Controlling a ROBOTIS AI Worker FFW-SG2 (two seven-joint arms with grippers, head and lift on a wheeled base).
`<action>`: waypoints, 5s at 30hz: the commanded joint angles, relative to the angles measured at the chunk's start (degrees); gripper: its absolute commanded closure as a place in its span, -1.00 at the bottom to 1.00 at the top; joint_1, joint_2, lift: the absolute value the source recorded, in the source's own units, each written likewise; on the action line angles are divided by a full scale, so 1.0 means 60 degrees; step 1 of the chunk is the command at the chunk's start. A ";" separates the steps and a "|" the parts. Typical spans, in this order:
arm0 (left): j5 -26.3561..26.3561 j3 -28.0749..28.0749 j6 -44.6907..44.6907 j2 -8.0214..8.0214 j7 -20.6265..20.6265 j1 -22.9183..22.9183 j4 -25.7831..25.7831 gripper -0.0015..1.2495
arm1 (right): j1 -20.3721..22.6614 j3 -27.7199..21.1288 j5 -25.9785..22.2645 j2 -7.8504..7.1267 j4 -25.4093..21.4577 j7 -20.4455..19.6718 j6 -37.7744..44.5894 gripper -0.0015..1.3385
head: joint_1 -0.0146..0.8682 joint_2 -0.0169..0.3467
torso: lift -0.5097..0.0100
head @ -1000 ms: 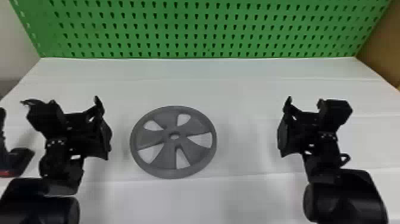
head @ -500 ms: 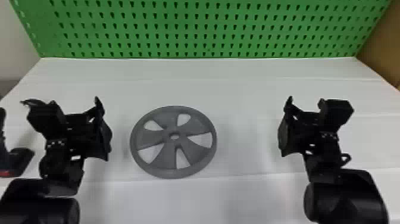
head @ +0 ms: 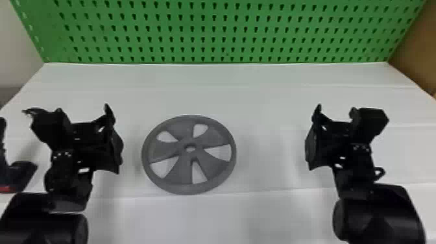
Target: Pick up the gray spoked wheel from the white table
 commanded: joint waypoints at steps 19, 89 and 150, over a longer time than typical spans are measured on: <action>-0.0099 -0.0081 -0.0003 0.0044 -0.0014 -0.0110 -0.0036 -0.76 | -0.1425 0.0583 -0.0881 -0.0293 -0.2071 0.0001 0.5623 -0.64 | 0.77 -0.90 | 0.59; 0.0590 -0.1063 0.1286 0.0747 -0.0043 -0.0403 -0.0300 -0.76 | -0.8574 0.5520 -0.4807 -0.2520 0.5077 -0.0014 1.5509 -0.64 | 0.77 -0.90 | 0.59; 0.0575 -0.0931 0.1286 0.0820 -0.0146 -0.0242 -0.0314 -0.76 | -0.9350 0.9607 -0.8264 -0.2388 0.4198 0.0001 1.5144 -0.64 | 0.77 -0.90 | 0.59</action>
